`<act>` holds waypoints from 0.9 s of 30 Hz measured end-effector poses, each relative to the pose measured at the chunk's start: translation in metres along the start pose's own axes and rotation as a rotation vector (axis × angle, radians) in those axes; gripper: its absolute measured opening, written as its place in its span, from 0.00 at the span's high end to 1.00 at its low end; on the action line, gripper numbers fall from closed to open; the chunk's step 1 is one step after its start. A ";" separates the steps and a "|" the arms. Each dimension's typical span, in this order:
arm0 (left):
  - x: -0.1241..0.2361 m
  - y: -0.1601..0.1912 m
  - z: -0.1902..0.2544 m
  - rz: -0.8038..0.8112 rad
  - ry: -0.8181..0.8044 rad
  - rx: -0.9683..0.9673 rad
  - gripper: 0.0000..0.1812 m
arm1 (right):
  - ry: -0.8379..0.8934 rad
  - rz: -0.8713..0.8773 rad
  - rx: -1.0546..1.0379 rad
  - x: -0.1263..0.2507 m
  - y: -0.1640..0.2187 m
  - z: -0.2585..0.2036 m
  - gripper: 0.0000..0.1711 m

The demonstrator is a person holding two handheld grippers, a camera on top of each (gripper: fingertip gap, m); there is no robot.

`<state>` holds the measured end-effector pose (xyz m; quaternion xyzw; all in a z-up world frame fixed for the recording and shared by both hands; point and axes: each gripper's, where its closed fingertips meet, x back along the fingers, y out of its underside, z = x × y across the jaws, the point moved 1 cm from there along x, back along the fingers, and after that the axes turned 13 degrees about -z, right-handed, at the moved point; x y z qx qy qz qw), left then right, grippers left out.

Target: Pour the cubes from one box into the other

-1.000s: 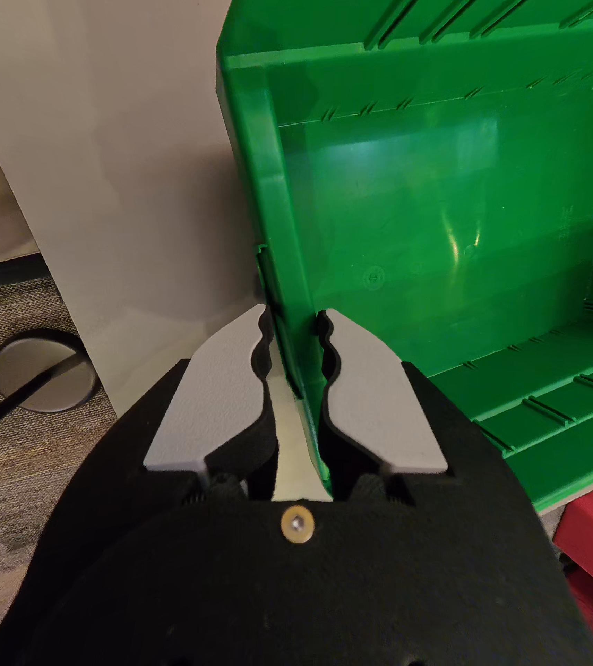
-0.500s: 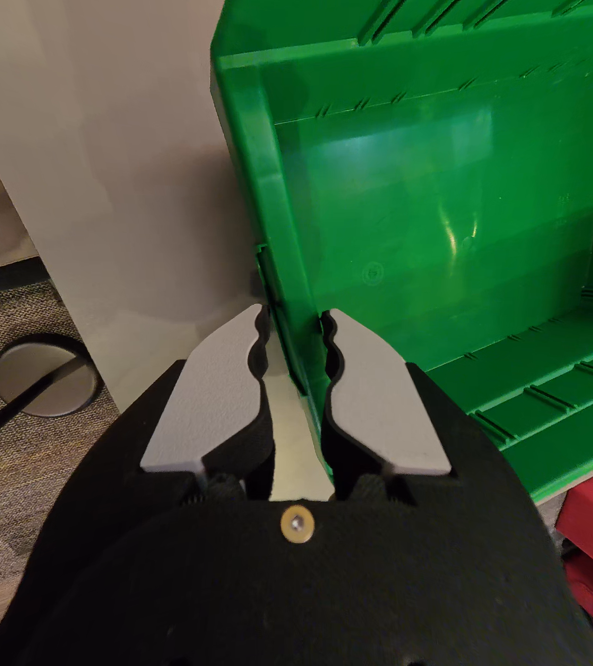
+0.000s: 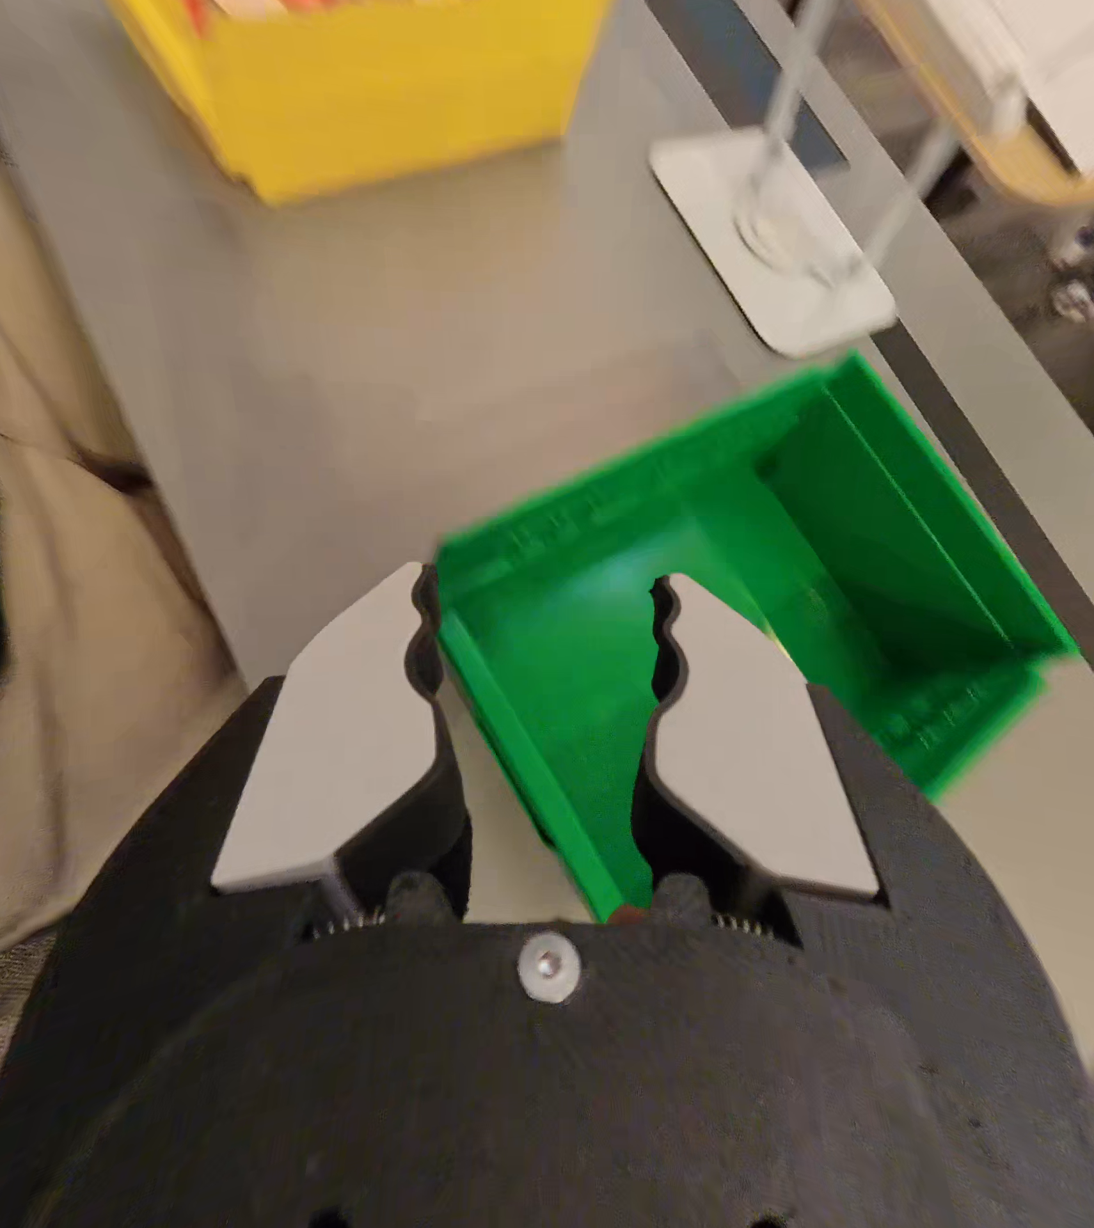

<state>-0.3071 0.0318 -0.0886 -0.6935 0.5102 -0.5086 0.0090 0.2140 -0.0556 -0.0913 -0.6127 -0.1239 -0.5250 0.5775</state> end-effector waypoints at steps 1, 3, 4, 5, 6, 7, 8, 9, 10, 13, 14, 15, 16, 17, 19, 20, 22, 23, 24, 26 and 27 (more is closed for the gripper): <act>-0.008 0.009 -0.010 -0.035 0.033 0.062 0.63 | -0.017 0.028 0.007 -0.005 -0.019 -0.009 0.67; -0.022 0.020 -0.023 -0.043 0.114 0.186 0.61 | -0.054 0.104 0.007 -0.018 -0.064 -0.028 0.67; -0.030 0.024 -0.026 -0.051 0.170 0.249 0.59 | -0.083 0.151 -0.005 -0.026 -0.088 -0.038 0.67; -0.039 0.029 -0.026 -0.074 0.234 0.307 0.57 | -0.120 0.196 -0.016 -0.036 -0.112 -0.047 0.67; -0.048 0.031 -0.027 -0.083 0.283 0.350 0.56 | -0.175 0.231 -0.009 -0.048 -0.135 -0.062 0.67; -0.057 0.031 -0.027 -0.081 0.312 0.384 0.57 | -0.222 0.245 -0.002 -0.061 -0.155 -0.075 0.66; -0.066 0.033 -0.026 -0.101 0.339 0.401 0.57 | -0.240 0.239 -0.016 -0.078 -0.172 -0.082 0.65; -0.074 0.034 -0.023 -0.122 0.366 0.408 0.57 | -0.252 0.221 -0.032 -0.096 -0.187 -0.087 0.65; -0.082 0.032 -0.021 -0.125 0.388 0.429 0.57 | -0.275 0.198 -0.035 -0.113 -0.199 -0.094 0.63; -0.101 0.029 -0.010 -0.152 0.482 0.472 0.57 | -0.269 0.154 -0.092 -0.158 -0.230 -0.093 0.61; -0.107 0.031 -0.007 -0.174 0.484 0.475 0.58 | -0.271 0.131 -0.123 -0.174 -0.237 -0.089 0.61; -0.112 0.033 -0.006 -0.194 0.480 0.471 0.59 | -0.285 0.106 -0.161 -0.191 -0.241 -0.085 0.61; -0.117 0.036 -0.002 -0.214 0.490 0.469 0.60 | -0.289 0.076 -0.192 -0.208 -0.244 -0.082 0.61; -0.122 0.039 0.000 -0.241 0.493 0.473 0.62 | -0.294 0.047 -0.214 -0.224 -0.246 -0.079 0.60; -0.132 0.044 0.004 -0.275 0.494 0.478 0.67 | -0.322 0.012 -0.260 -0.249 -0.251 -0.079 0.61; -0.136 0.045 0.007 -0.287 0.501 0.476 0.70 | -0.336 0.005 -0.282 -0.260 -0.254 -0.079 0.62; -0.140 0.038 0.010 -0.259 0.497 0.467 0.79 | -0.378 -0.025 -0.316 -0.276 -0.258 -0.086 0.63; -0.142 0.038 0.009 -0.270 0.468 0.455 0.82 | -0.372 -0.042 -0.311 -0.282 -0.259 -0.089 0.65; -0.145 0.039 0.007 -0.276 0.445 0.448 0.85 | -0.334 -0.060 -0.301 -0.287 -0.259 -0.088 0.66; -0.149 0.038 0.004 -0.283 0.413 0.478 0.89 | -0.270 -0.089 -0.287 -0.293 -0.256 -0.081 0.74; -0.150 0.039 0.001 -0.293 0.380 0.472 0.92 | -0.261 -0.090 -0.302 -0.295 -0.254 -0.078 0.81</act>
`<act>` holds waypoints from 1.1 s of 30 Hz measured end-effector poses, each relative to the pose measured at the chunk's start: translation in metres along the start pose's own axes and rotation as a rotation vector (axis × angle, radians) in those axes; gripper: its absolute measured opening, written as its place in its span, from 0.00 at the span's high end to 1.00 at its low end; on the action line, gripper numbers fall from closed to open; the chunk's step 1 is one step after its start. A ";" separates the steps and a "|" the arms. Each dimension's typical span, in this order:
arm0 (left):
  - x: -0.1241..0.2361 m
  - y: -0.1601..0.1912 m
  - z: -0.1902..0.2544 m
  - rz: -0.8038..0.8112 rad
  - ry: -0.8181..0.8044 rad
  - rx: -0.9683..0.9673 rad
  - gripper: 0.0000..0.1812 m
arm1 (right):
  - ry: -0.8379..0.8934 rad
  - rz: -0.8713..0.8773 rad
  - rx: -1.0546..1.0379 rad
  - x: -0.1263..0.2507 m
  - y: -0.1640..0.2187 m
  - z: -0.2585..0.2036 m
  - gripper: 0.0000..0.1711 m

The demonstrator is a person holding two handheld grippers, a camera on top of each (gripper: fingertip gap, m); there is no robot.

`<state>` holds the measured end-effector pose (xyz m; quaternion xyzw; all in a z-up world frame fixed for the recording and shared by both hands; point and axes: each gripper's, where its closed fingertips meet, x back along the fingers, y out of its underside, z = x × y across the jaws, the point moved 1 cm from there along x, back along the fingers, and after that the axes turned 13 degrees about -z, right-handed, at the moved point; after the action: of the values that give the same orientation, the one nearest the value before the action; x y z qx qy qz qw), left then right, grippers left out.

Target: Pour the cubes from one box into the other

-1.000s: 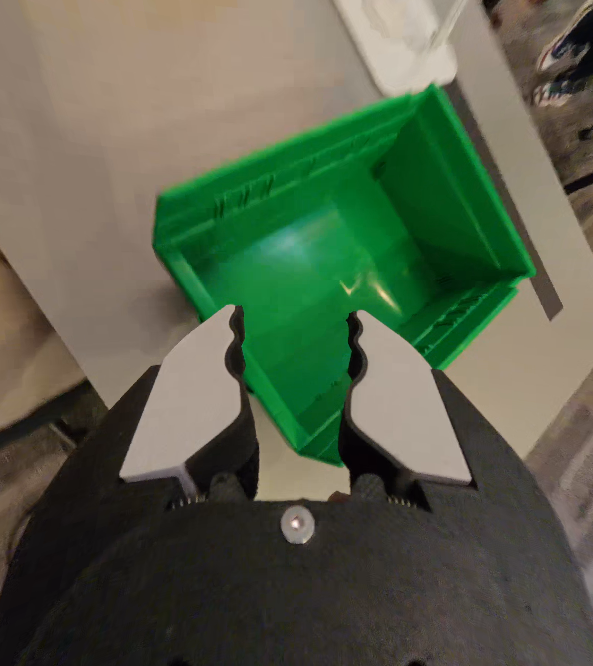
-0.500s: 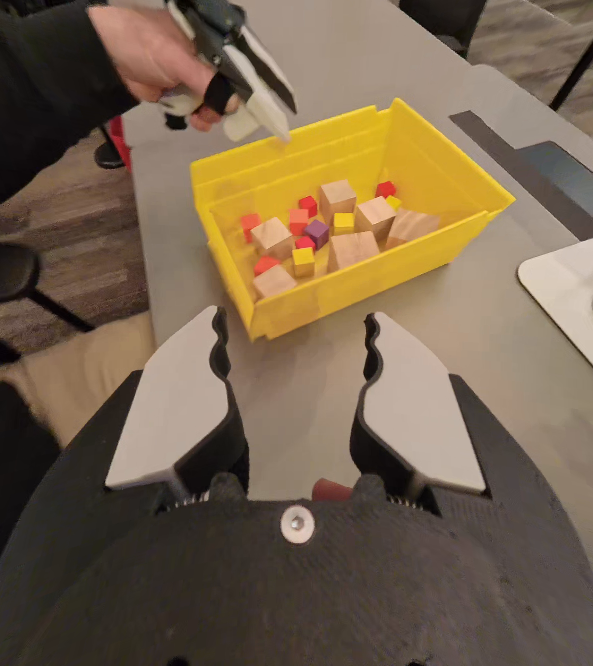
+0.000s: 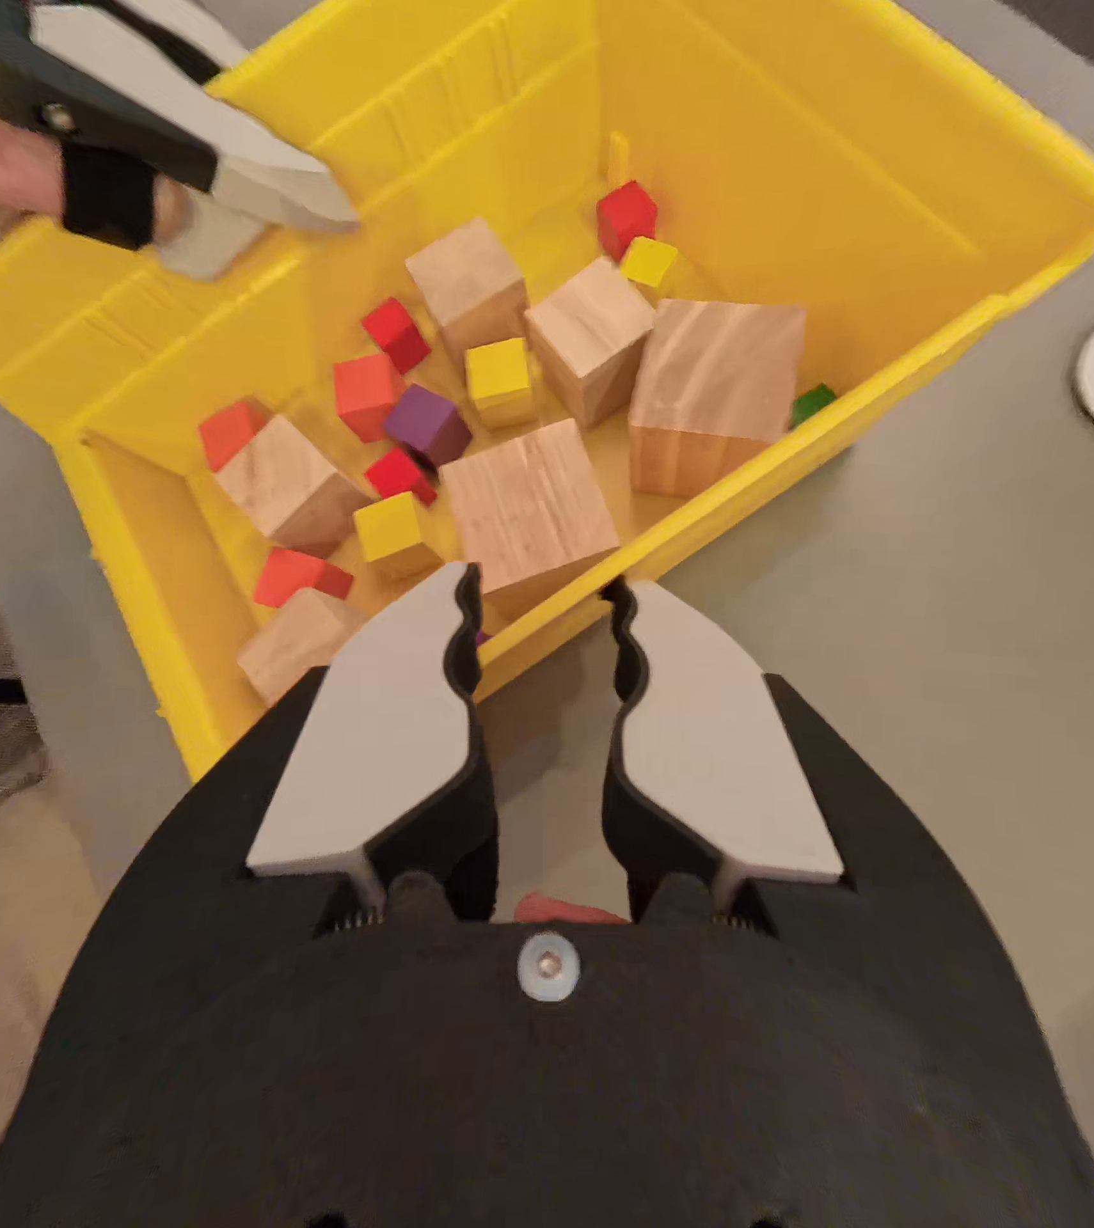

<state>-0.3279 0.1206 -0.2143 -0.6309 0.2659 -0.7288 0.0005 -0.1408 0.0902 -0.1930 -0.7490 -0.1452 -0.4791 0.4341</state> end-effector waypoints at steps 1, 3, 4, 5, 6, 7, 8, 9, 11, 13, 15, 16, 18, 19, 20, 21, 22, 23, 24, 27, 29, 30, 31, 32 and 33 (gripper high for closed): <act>0.000 -0.001 -0.001 -0.003 -0.027 -0.006 0.94 | -0.014 0.003 -0.017 0.000 0.001 0.002 0.83; 0.001 -0.003 0.000 0.001 -0.054 -0.005 0.96 | -0.022 0.005 -0.024 0.001 0.003 0.004 0.85; 0.001 -0.004 0.002 0.012 -0.054 -0.009 0.96 | -0.009 0.007 -0.022 0.003 0.005 0.006 0.86; 0.001 -0.006 0.006 0.035 -0.041 0.004 0.96 | 0.008 0.009 -0.016 0.005 0.006 0.009 0.88; 0.000 -0.007 0.009 0.051 -0.031 0.020 0.96 | 0.018 0.014 -0.009 0.007 0.008 0.012 0.89; 0.000 -0.007 0.013 0.060 -0.026 0.021 0.96 | 0.014 0.020 -0.009 0.010 0.011 0.014 0.90; 0.002 -0.008 0.017 0.071 -0.031 0.015 0.96 | 0.006 0.026 -0.015 0.012 0.014 0.016 0.91; 0.005 -0.010 0.020 0.078 -0.041 0.010 0.96 | 0.001 0.028 -0.025 0.014 0.017 0.019 0.92; 0.010 -0.015 0.029 0.094 -0.052 -0.001 0.96 | 0.013 0.023 -0.035 0.019 0.022 0.025 0.94; 0.011 -0.019 0.038 0.082 -0.076 -0.032 0.96 | 0.019 0.013 -0.040 0.023 0.029 0.030 0.95; 0.013 -0.023 0.049 0.059 -0.090 -0.088 0.94 | 0.026 0.013 -0.050 0.028 0.035 0.036 0.95; 0.013 -0.025 0.055 0.049 -0.085 -0.112 0.93 | 0.033 0.016 -0.058 0.031 0.038 0.040 0.96; 0.011 -0.028 0.066 0.014 -0.079 -0.158 0.90 | 0.055 0.022 -0.068 0.038 0.043 0.047 0.96; 0.010 -0.030 0.071 0.008 -0.074 -0.166 0.90 | 0.064 0.020 -0.068 0.041 0.045 0.050 0.96; 0.008 -0.031 0.076 -0.010 -0.060 -0.172 0.90 | 0.072 0.016 -0.069 0.043 0.048 0.053 0.96; 0.006 -0.033 0.080 -0.023 -0.041 -0.170 0.90 | 0.076 0.015 -0.073 0.046 0.051 0.056 0.96; 0.005 -0.035 0.084 -0.023 -0.033 -0.170 0.90 | 0.072 0.020 -0.083 0.050 0.052 0.058 0.96; 0.004 -0.037 0.087 -0.025 -0.026 -0.162 0.91 | 0.074 0.026 -0.089 0.054 0.054 0.061 0.96; 0.004 -0.041 0.090 -0.017 -0.016 -0.146 0.92 | 0.087 0.027 -0.088 0.058 0.055 0.063 0.96; 0.005 -0.051 0.101 0.013 -0.013 -0.120 0.93 | 0.117 0.029 -0.085 0.071 0.058 0.071 0.96; 0.012 -0.061 0.110 0.058 -0.012 -0.110 0.94 | 0.131 0.033 -0.089 0.082 0.060 0.077 0.96; 0.016 -0.067 0.114 0.091 -0.016 -0.108 0.94 | 0.139 0.035 -0.092 0.089 0.060 0.080 0.96; 0.019 -0.073 0.118 0.114 -0.026 -0.113 0.94 | 0.151 0.036 -0.091 0.095 0.061 0.083 0.96; 0.022 -0.078 0.124 0.128 -0.030 -0.113 0.94 | 0.166 0.033 -0.087 0.103 0.061 0.086 0.96; 0.024 -0.082 0.131 0.131 -0.031 -0.117 0.94 | 0.174 0.030 -0.088 0.110 0.062 0.090 0.96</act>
<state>-0.1847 0.1322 -0.1517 -0.6222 0.3489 -0.7007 0.0153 0.0068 0.1035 -0.1469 -0.7249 -0.0744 -0.5416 0.4191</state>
